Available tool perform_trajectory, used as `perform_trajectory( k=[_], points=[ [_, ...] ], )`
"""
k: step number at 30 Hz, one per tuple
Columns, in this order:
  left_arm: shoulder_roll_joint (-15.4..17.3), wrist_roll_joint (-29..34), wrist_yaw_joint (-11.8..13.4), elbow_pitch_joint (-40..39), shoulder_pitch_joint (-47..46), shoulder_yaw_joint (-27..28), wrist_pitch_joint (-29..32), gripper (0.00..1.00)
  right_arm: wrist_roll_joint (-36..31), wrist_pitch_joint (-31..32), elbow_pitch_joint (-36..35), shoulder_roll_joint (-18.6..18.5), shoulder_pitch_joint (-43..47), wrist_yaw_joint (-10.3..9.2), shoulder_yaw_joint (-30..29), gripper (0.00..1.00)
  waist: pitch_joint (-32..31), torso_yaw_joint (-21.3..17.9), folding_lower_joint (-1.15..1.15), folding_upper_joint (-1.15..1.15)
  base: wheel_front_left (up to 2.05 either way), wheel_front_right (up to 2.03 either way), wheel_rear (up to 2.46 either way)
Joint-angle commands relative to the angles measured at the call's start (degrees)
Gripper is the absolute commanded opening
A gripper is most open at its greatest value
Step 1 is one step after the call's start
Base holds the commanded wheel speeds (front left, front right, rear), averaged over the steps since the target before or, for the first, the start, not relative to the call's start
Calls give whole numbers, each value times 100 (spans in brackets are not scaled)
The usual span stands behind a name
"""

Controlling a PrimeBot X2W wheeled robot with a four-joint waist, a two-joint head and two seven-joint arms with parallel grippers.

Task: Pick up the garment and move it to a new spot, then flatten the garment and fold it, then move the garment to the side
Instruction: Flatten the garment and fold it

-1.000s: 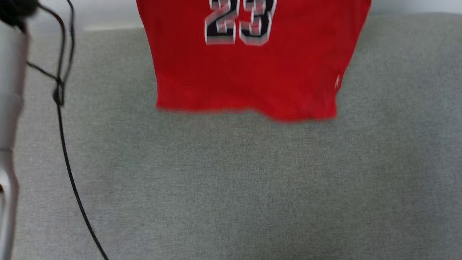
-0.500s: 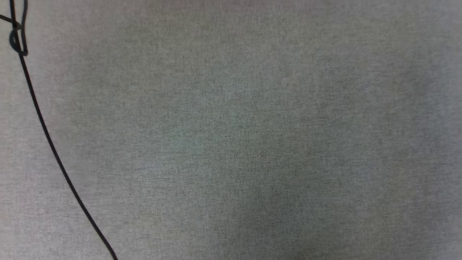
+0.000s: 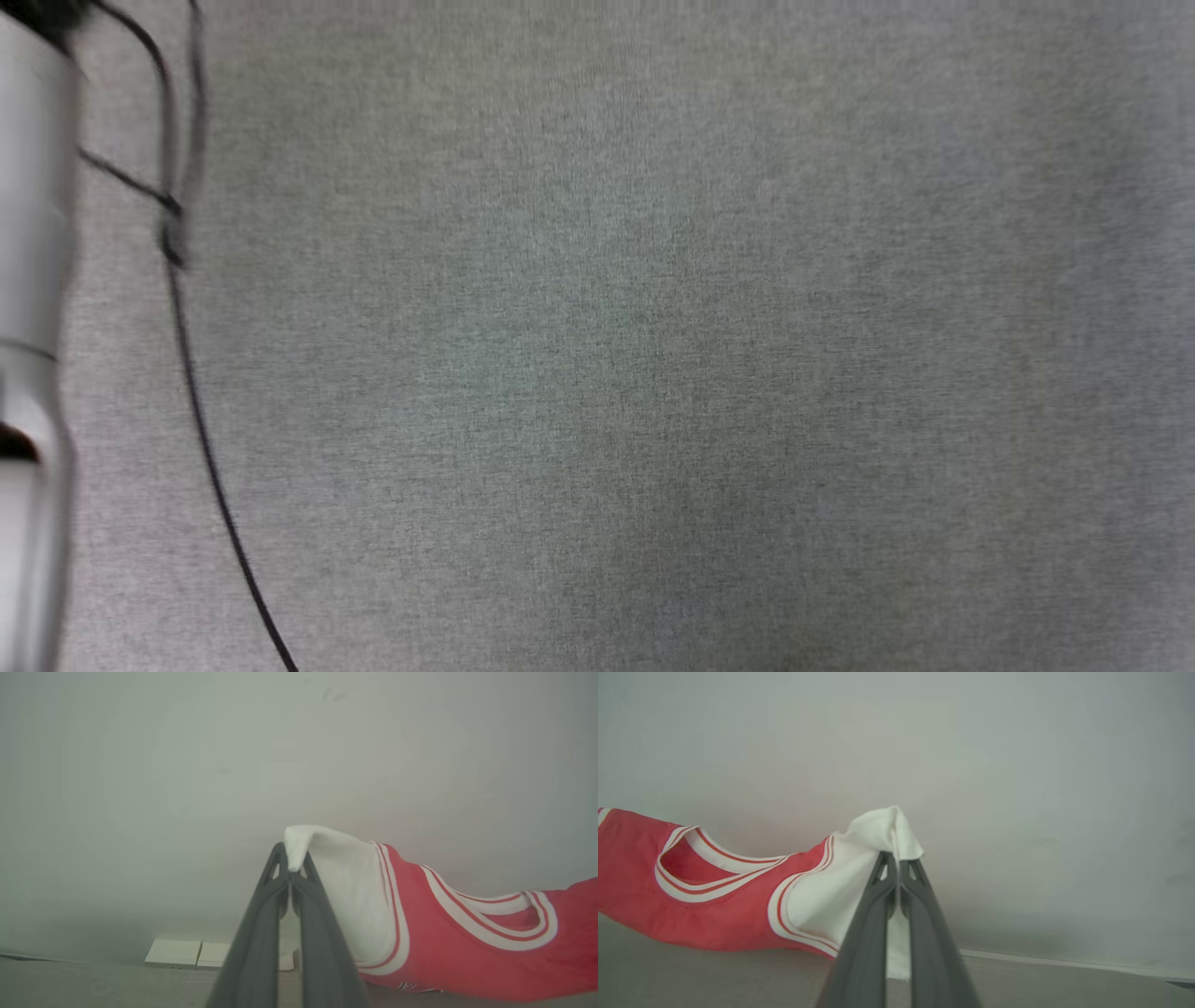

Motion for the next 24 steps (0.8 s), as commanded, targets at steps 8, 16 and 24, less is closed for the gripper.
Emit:
perform_trajectory(
  k=[8,16,24],
  points=[
    [-78,-107,-146,-370,1943,289,-137,0,953,-382,-304,-173,2081,-2,716,0,-1061,-25,-1,0,0,0,0],
    [-147,31,16,-1627,4302,935,-136,0,1619,-495,-769,-400,4074,-3,1055,0,-2047,-45,-1,0,0,0,0],
    [-252,65,300,-2640,6257,1309,-137,0,1822,-541,-1197,-531,5595,-3,962,0,-2755,-90,-1,0,0,0,0]
  ],
)
